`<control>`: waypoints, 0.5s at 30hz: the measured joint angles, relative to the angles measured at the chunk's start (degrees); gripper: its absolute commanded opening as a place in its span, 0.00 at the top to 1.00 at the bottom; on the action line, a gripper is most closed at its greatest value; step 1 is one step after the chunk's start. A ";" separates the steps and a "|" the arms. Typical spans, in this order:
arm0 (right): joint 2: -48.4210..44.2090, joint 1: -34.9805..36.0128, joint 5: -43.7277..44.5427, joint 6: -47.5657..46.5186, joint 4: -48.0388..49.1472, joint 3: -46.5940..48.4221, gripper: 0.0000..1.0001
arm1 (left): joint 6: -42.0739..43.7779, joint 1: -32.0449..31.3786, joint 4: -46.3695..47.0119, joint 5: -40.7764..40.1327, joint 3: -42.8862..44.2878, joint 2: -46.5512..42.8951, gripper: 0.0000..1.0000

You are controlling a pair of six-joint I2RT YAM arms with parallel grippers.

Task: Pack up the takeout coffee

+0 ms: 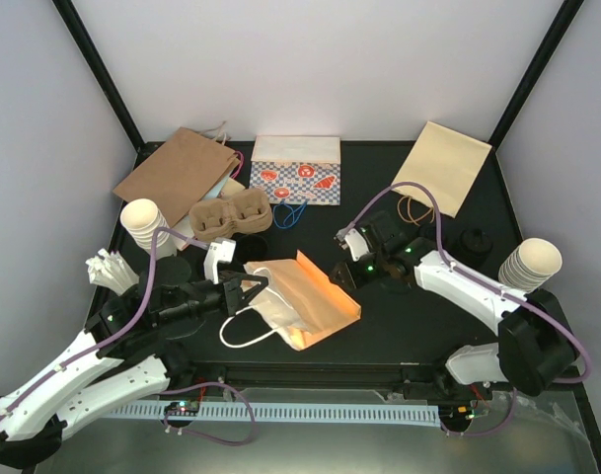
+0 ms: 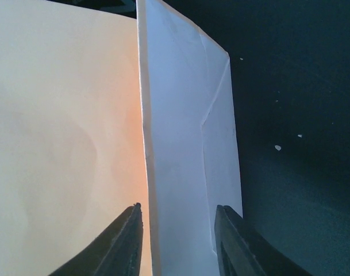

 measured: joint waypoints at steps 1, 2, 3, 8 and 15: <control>0.28 0.09 0.02 -0.07 -0.15 0.17 0.67 | 0.00 0.00 0.00 0.00 0.00 0.00 0.98; 0.52 0.20 0.04 -0.15 -0.22 0.33 0.68 | 0.00 0.00 0.00 0.00 0.00 0.00 0.98; 0.63 0.28 0.07 -0.31 -0.26 0.46 0.69 | 0.00 0.00 0.00 0.00 0.00 0.00 0.98; 1.14 0.44 0.04 -0.46 -0.39 0.79 0.69 | 0.00 0.00 -0.02 0.00 -0.02 0.00 0.98; 2.12 1.25 0.04 -0.59 -0.57 1.60 0.72 | -0.04 0.00 -0.11 0.00 -0.11 0.00 0.98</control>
